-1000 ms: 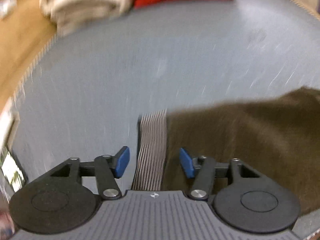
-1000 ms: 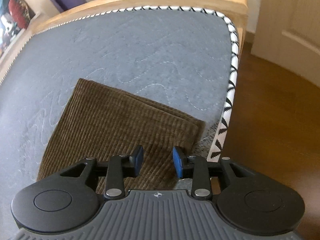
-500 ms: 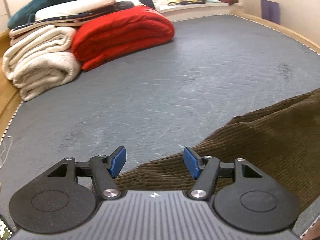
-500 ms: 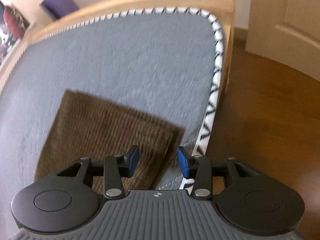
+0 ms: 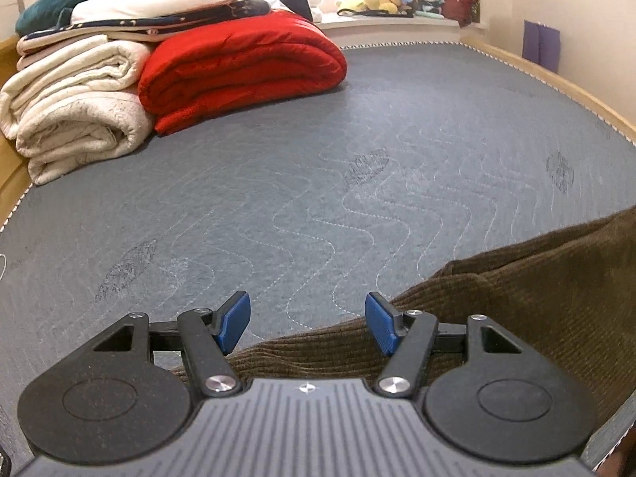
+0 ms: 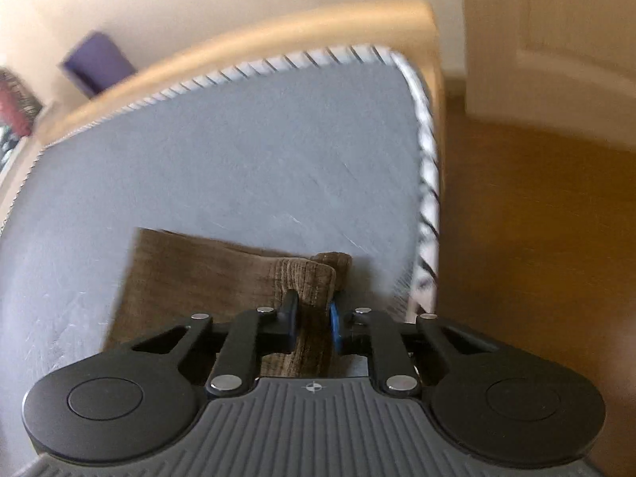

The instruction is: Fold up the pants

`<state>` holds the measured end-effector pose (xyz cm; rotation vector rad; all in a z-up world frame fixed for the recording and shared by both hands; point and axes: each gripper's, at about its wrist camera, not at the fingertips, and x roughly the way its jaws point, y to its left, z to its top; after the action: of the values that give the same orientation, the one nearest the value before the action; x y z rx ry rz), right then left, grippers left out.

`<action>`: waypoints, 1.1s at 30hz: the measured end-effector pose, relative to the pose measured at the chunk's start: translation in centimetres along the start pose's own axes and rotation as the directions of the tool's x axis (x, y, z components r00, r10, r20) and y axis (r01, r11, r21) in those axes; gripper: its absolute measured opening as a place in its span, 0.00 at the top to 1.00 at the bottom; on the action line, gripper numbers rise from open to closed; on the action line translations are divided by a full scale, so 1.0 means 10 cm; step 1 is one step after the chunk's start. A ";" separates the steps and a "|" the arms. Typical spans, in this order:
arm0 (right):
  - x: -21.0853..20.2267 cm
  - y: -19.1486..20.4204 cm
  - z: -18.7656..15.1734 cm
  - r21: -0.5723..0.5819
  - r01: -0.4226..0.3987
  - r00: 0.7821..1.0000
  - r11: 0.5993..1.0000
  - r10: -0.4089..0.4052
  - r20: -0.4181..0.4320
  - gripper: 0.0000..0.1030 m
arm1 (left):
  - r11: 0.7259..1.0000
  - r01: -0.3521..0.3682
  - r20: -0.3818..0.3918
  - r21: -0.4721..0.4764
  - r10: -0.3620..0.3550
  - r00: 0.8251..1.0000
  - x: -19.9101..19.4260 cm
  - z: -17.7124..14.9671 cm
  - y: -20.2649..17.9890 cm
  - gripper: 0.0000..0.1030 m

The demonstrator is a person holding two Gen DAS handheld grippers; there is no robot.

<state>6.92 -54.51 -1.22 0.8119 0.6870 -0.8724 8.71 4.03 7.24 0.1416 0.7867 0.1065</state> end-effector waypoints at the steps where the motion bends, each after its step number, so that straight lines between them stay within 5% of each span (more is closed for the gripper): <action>1: -0.17 0.19 -0.04 -0.068 -0.022 0.998 0.997 0.026 0.055 0.85 | 1.000 0.000 0.003 -0.006 0.000 1.000 -0.02 0.00 0.02 0.33; 3: -0.60 0.65 -0.22 -0.276 -0.063 0.978 0.959 0.114 0.172 0.86 | 1.000 0.002 0.006 -0.019 -0.002 1.000 -0.06 0.00 0.05 0.33; 5: -1.14 1.13 -0.63 -0.504 -0.099 0.926 0.858 0.265 0.270 0.87 | 1.000 0.003 0.007 -0.030 -0.003 1.000 -0.09 -0.02 0.09 0.33; 7: -1.70 1.50 -1.26 -0.704 -0.141 0.848 0.696 0.452 0.278 0.87 | 0.999 0.002 0.006 -0.041 -0.002 1.000 -0.12 -0.03 0.13 0.33; 9: -2.17 1.71 -2.04 -0.851 -0.192 0.759 0.490 0.623 0.187 0.87 | 0.999 0.002 0.001 -0.050 -0.002 1.000 -0.15 -0.05 0.17 0.33; 11: -2.43 1.79 -2.76 -0.925 -0.234 0.712 0.300 0.701 0.047 0.87 | 0.999 0.005 -0.008 -0.049 -0.005 1.000 -0.17 -0.09 0.19 0.33; 12: -2.49 1.81 -3.18 -0.944 -0.272 0.706 0.184 0.705 -0.066 0.86 | 0.999 0.007 -0.013 -0.047 -0.008 1.000 -0.17 -0.10 0.20 0.33; 14: -2.43 1.82 -3.90 -0.931 -0.365 0.728 -0.028 0.614 -0.304 0.81 | 0.998 0.020 -0.026 -0.053 -0.021 0.999 -0.19 -0.13 0.22 0.32; 15: -2.33 1.79 -4.24 -0.907 -0.407 0.751 -0.107 0.525 -0.400 0.79 | 0.998 0.029 -0.032 -0.060 -0.031 0.999 -0.19 -0.15 0.23 0.31; 17: -2.13 1.68 -4.75 -0.864 -0.466 0.800 -0.187 0.327 -0.503 0.78 | 0.996 0.045 -0.047 -0.075 -0.049 0.998 -0.21 -0.17 0.26 0.30; 19: -2.17 1.60 -4.91 -0.854 -0.472 0.804 -0.218 0.292 -0.519 0.64 | 0.993 0.060 -0.056 -0.100 -0.066 0.996 -0.23 -0.19 0.31 0.29; 22: -2.44 1.57 -4.80 -0.804 -0.511 0.720 -0.304 0.359 -0.594 0.65 | 0.988 0.101 -0.057 -0.116 -0.108 0.993 -0.26 -0.19 0.33 0.28; 24: -2.50 1.59 -4.65 -0.806 -0.514 0.706 -0.292 0.390 -0.592 0.64 | 0.990 0.100 -0.053 -0.099 -0.106 0.993 -0.27 -0.18 0.32 0.28; 26: -2.40 1.63 -4.47 -0.832 -0.502 0.724 -0.237 0.410 -0.554 0.62 | 0.990 0.095 -0.058 -0.101 -0.101 0.993 -0.25 -0.18 0.32 0.28; 30: -1.95 1.61 -4.13 -0.893 -0.448 0.818 -0.045 0.383 -0.430 0.61 | 0.989 0.092 -0.070 -0.114 -0.100 0.993 -0.22 -0.18 0.30 0.28; 33: -1.71 1.70 -4.16 -0.904 -0.427 0.854 0.001 0.331 -0.402 0.61 | 0.991 0.085 -0.077 -0.103 -0.093 0.993 -0.20 -0.20 0.28 0.28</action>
<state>5.59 -6.54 -3.75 -0.2925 0.8628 0.2985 5.75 6.62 7.73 0.0077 0.8669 0.0670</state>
